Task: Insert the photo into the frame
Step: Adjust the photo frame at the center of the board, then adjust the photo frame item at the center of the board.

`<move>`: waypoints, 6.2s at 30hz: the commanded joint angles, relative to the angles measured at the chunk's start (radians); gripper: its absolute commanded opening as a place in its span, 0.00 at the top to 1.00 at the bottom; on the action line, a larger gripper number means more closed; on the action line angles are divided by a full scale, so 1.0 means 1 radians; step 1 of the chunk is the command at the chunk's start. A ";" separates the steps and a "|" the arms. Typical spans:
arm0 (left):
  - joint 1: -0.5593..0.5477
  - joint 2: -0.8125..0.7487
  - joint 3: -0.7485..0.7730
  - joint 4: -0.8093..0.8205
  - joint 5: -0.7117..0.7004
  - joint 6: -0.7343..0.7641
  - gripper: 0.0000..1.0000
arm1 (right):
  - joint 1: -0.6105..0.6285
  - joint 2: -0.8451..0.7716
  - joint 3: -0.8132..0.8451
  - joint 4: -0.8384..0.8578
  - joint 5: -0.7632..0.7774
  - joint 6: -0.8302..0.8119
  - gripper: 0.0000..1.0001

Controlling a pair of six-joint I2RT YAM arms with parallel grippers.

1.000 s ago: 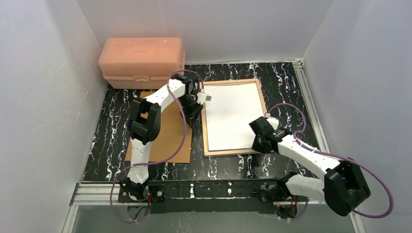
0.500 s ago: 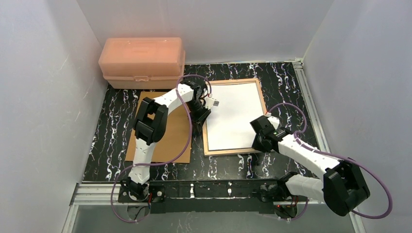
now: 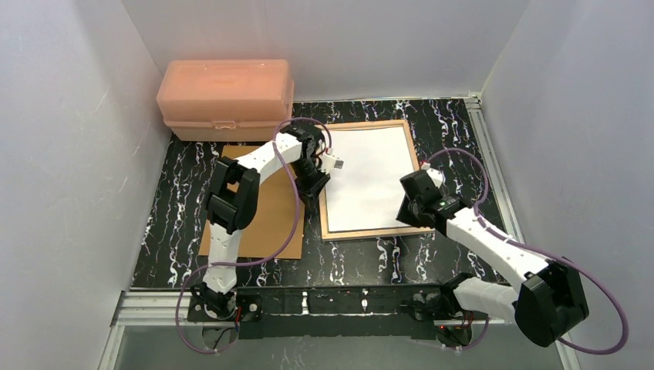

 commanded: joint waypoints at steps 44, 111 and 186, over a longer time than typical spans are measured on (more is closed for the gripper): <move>0.083 0.022 0.075 0.148 -0.007 -0.288 0.72 | -0.525 0.285 0.102 0.254 0.016 -0.086 0.42; 0.350 -0.279 -0.212 0.158 -0.060 -0.011 0.72 | -0.367 0.946 0.989 0.203 0.217 -0.316 0.30; 0.186 -0.193 -0.052 0.122 -0.251 -0.116 0.71 | -0.416 0.080 -0.104 0.031 -0.049 -0.076 0.41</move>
